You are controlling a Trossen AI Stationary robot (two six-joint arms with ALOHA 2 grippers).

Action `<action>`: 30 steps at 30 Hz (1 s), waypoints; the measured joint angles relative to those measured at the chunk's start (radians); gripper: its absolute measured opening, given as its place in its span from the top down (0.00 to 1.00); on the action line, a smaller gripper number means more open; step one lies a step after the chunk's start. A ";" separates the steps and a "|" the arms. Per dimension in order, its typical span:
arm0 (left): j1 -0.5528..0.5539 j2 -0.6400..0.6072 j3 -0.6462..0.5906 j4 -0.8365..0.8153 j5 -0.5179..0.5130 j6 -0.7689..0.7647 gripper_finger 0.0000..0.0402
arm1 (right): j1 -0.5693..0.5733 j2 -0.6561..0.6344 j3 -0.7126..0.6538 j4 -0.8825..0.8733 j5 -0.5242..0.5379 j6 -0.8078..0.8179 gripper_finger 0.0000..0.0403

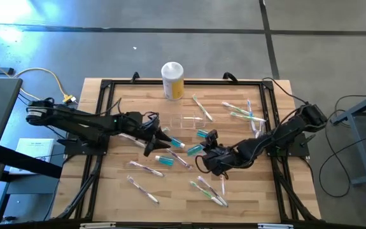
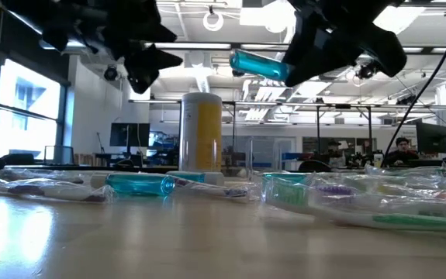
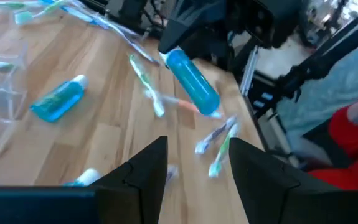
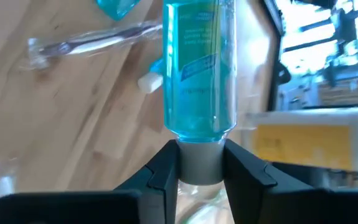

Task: Pick & Place toothbrushing station
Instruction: Put the mouthwash into the transparent organizer

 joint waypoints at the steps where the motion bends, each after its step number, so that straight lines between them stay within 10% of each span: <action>1: 0.000 0.026 0.002 0.038 0.010 -0.014 0.58 | 0.000 0.000 0.000 0.005 0.001 -0.015 0.77; 30: 0.000 0.313 0.218 0.111 0.049 -0.070 0.58 | -0.004 0.007 0.000 0.063 0.029 -0.169 0.77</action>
